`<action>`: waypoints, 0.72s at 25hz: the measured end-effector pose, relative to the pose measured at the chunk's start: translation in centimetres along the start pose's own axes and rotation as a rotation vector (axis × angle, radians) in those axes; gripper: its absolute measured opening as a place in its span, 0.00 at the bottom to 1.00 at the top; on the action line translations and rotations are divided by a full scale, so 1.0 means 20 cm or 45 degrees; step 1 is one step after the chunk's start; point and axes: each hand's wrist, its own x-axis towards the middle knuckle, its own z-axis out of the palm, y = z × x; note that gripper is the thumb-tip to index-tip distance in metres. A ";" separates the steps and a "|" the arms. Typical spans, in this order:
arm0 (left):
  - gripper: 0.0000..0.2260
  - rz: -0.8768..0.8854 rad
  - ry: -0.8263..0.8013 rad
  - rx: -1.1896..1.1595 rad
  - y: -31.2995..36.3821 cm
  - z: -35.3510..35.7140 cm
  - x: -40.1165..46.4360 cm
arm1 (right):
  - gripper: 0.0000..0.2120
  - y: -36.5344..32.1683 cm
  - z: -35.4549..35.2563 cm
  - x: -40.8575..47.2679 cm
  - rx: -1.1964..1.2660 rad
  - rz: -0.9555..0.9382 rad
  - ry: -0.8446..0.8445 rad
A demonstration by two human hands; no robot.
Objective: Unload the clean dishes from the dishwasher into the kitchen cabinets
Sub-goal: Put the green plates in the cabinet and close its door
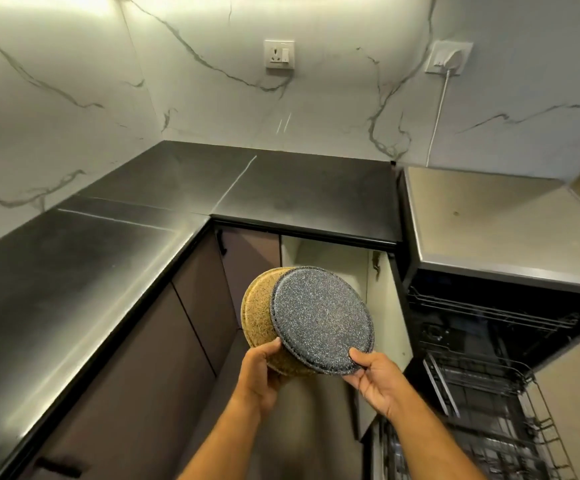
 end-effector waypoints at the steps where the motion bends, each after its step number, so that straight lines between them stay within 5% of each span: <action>1: 0.12 -0.003 -0.009 -0.014 0.05 -0.05 0.04 | 0.23 0.04 0.05 0.04 0.019 0.006 0.013; 18: 0.11 -0.244 0.051 0.118 0.13 -0.07 0.96 | 0.13 0.00 0.11 0.85 0.128 0.147 0.265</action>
